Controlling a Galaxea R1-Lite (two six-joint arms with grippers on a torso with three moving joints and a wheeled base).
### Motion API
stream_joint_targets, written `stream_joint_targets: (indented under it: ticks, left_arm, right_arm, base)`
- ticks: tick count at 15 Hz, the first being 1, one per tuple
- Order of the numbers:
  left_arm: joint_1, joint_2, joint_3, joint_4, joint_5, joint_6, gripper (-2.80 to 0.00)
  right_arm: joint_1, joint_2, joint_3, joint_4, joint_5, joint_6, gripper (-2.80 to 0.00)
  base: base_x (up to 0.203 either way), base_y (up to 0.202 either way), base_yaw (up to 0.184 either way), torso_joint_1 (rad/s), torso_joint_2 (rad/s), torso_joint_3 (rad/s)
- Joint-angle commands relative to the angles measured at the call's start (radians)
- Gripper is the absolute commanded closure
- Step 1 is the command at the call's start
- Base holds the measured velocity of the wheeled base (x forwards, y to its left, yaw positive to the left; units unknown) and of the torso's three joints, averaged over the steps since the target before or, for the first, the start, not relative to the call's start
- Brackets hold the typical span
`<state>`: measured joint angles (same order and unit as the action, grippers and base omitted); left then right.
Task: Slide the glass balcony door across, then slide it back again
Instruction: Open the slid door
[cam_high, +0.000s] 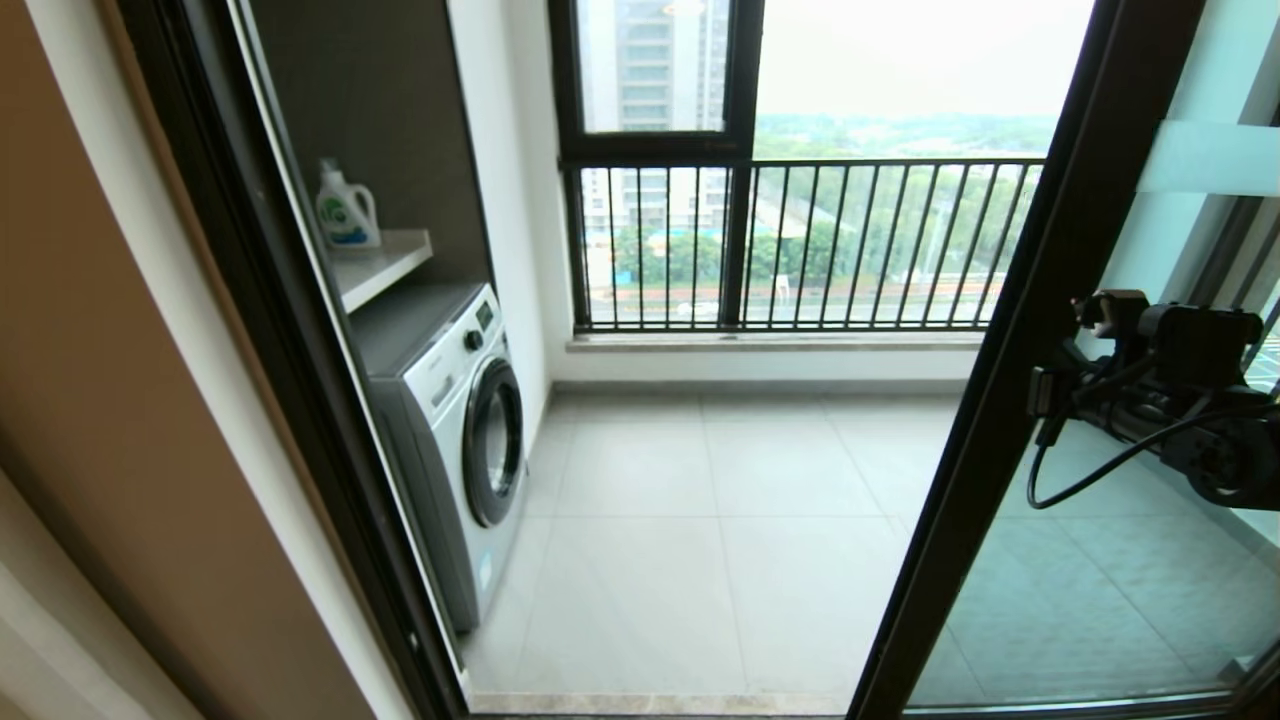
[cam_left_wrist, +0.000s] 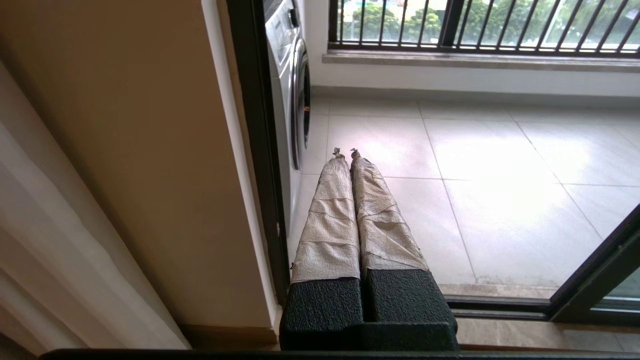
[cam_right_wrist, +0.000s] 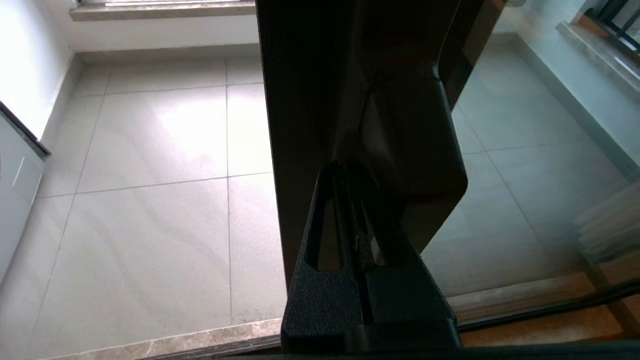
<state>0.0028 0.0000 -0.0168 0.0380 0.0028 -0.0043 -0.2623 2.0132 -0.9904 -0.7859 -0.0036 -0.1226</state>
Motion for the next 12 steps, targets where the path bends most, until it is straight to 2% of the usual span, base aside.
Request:
stream_joint_targets:
  ticks: [1, 5, 12]
  left_arm:
    - [0.0, 0.002, 0.0, 0.0, 0.0, 0.0, 0.0]
    - [0.0, 0.002, 0.0, 0.0, 0.0, 0.0, 0.0]
    - [0.0, 0.002, 0.0, 0.0, 0.0, 0.0, 0.0]
  right_arm:
    - [-0.012, 0.002, -0.003, -0.004, 0.008, -0.008, 0.0]
    - [-0.051, 0.004, -0.004, -0.004, 0.031, -0.02, 0.0]
    - [-0.054, 0.004, -0.005, -0.004, 0.036, -0.022, 0.0]
  base:
    - [0.0, 0.0, 0.0, 0.0, 0.0, 0.0]
    - [0.0, 0.0, 0.0, 0.0, 0.0, 0.0]
    - [0.0, 0.0, 0.0, 0.0, 0.0, 0.0]
